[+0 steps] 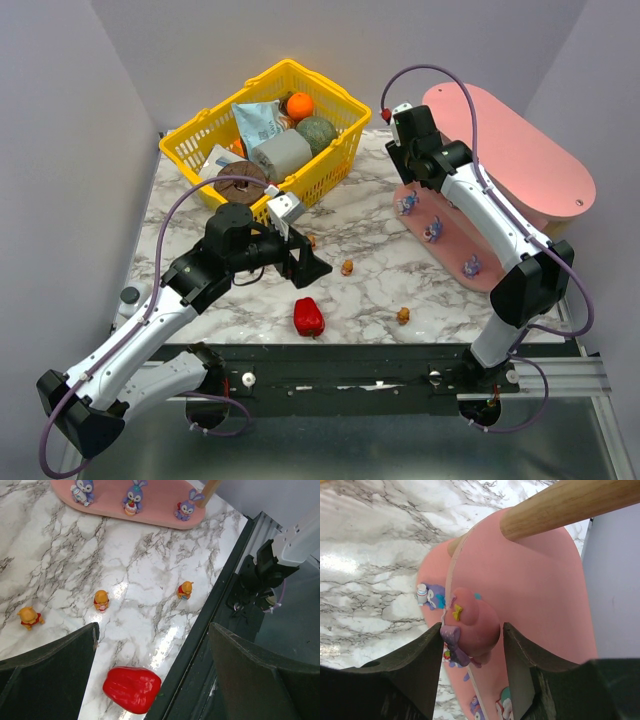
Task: Place and organize the plastic toys onto the shelf
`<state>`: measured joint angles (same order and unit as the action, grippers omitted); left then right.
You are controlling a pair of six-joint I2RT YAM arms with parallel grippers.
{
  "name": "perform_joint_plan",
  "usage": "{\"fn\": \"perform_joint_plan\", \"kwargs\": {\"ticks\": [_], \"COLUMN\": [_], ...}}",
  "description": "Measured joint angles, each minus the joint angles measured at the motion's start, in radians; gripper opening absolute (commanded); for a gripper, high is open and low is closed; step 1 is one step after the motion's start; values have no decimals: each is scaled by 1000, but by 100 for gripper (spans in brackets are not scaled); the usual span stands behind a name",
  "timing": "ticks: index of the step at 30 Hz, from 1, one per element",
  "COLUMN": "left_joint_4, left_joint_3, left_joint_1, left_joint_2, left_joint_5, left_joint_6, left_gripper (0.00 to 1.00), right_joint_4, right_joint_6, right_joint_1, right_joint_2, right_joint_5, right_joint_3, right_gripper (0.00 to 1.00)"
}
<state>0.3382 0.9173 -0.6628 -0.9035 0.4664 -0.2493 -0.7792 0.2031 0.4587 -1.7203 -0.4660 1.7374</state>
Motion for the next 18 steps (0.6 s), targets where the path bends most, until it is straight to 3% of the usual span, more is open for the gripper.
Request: {"fn": "perform_joint_plan", "kwargs": {"ticks": [18], "left_joint_4": [0], "left_joint_3": [-11], "left_joint_1": [1], "left_joint_2": [0], "left_joint_5": [3], "left_joint_6": [-3], "left_gripper": [99], "right_joint_4": [30], "right_joint_6": [-34], "right_joint_1": [0], "right_joint_2": [0], "right_joint_5": [-56], "right_joint_3": [-17], "right_gripper": [51]}}
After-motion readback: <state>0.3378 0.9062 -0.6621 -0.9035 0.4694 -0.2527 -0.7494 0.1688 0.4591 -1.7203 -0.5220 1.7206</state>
